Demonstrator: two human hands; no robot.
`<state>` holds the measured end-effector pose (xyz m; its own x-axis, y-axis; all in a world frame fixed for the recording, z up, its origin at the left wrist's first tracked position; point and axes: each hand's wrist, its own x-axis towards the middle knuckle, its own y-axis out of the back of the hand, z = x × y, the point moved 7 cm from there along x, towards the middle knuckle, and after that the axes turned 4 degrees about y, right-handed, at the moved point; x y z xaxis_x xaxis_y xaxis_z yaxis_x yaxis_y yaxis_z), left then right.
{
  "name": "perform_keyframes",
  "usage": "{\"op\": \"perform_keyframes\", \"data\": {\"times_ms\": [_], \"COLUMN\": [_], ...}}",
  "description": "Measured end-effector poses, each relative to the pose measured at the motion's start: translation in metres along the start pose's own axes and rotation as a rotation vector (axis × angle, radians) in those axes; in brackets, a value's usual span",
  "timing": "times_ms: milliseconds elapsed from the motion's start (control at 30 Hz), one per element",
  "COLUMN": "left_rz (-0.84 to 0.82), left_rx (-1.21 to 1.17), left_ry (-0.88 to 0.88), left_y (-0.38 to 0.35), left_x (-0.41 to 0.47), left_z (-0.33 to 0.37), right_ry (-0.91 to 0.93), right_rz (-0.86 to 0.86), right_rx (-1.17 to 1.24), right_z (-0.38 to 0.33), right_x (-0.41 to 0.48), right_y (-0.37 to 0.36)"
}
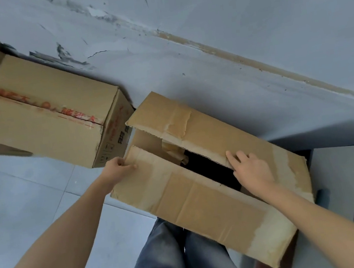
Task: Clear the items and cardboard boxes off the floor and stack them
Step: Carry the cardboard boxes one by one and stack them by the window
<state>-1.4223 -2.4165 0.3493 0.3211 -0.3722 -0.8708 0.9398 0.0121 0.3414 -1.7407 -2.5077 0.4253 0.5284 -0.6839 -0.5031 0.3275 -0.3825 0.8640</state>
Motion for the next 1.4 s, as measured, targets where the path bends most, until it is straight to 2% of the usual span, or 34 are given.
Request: {"op": "perform_keyframes", "data": {"times_ms": [167, 333, 433, 600, 733, 800, 867, 933, 1033, 1200, 1400], "left_rz": [0.004, -0.164, -0.110, 0.029, 0.133, 0.158, 0.139, 0.094, 0.100, 0.219, 0.375], "left_rx": [-0.032, -0.128, -0.204, -0.151, -0.211, -0.130, 0.038, 0.066, -0.113, -0.253, -0.561], "left_ry": [0.029, 0.090, 0.040, -0.045, -0.060, -0.038, 0.005, 0.056, 0.100, 0.114, 0.061], "left_y": [0.014, 0.028, 0.047, 0.076, 0.069, 0.053, 0.032, 0.010, -0.010, -0.021, -0.035], "left_x": [-0.013, -0.027, -0.030, -0.029, -0.032, -0.038, -0.050, -0.063, -0.082, -0.118, -0.173], "left_z": [-0.033, -0.056, -0.042, -0.004, -0.009, -0.023, -0.044, -0.068, -0.088, -0.100, -0.123], "right_ry": [0.084, 0.036, 0.039, -0.016, -0.036, -0.067, -0.118, -0.125, -0.116, -0.046, 0.122], "right_rz": [-0.013, 0.039, 0.030, 0.017, -0.149, -0.232, -0.232, -0.236, -0.268, -0.279, -0.133], "right_rx": [-0.049, -0.127, -0.140, -0.113, -0.012, 0.063, 0.070, 0.047, 0.074, 0.082, 0.095], "right_z": [-0.020, -0.026, -0.027, -0.030, -0.050, -0.059, -0.061, -0.062, -0.059, -0.054, -0.081], "right_x": [0.002, 0.002, 0.016, 0.033, 0.033, 0.025, 0.016, 0.008, 0.009, 0.008, -0.016], "right_y": [0.006, 0.020, 0.035, 0.044, 0.010, -0.017, -0.030, -0.035, -0.036, -0.029, 0.004]}}
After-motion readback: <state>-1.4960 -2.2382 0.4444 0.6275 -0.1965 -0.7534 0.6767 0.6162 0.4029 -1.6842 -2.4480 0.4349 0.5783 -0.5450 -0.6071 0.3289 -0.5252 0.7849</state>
